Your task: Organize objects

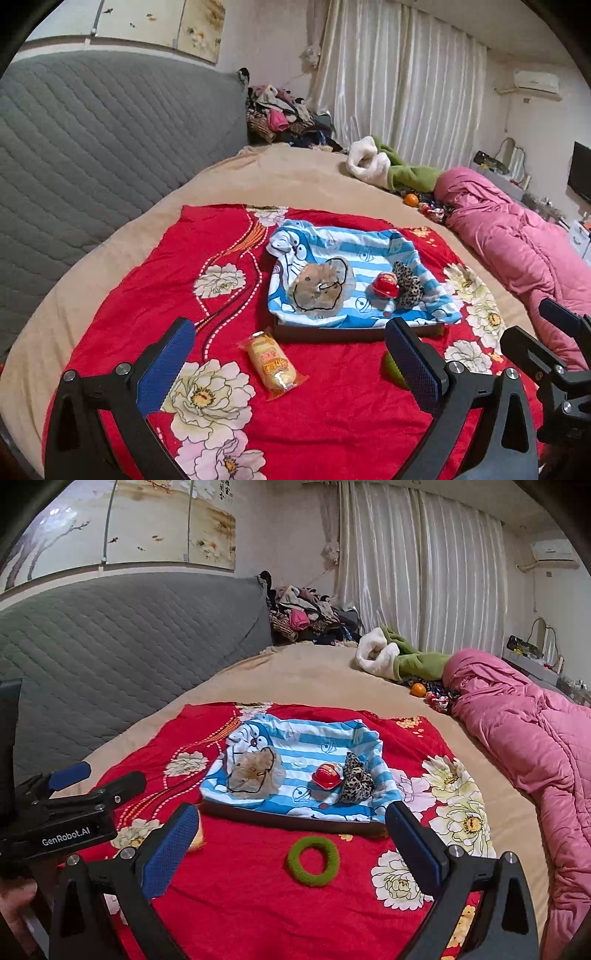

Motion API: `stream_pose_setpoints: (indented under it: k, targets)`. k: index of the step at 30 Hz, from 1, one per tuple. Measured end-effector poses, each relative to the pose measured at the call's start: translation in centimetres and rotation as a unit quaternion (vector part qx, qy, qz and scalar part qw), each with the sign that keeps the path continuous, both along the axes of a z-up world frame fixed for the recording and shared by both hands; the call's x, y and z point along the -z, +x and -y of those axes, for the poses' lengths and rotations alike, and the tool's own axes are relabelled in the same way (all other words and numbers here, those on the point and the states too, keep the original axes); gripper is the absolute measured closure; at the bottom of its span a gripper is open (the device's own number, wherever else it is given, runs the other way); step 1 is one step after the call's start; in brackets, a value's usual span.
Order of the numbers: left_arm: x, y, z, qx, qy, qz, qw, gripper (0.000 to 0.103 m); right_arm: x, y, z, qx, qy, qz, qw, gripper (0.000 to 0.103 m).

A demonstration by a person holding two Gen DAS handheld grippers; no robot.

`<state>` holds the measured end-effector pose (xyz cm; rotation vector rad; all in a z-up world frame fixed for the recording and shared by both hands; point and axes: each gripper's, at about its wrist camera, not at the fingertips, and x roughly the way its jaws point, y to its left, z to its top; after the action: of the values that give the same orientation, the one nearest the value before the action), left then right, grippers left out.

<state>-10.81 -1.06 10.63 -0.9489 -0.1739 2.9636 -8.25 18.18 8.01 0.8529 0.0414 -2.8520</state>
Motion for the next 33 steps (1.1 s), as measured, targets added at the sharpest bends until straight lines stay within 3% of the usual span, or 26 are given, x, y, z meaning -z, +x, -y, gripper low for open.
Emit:
stream_pose_setpoints:
  k: [16,33]
  targets:
    - [-1.6,6.0,0.8,-0.003,-0.011,-0.028,0.9995,0.001,-1.4,6.0,1.7,-0.005,0.017,-0.031,0.999,0.001]
    - [-0.8,10.9,1.0,0.005,-0.012,-0.038,0.9992,0.001,-0.9,10.4,2.2,-0.001,0.022,-0.042,0.999,0.001]
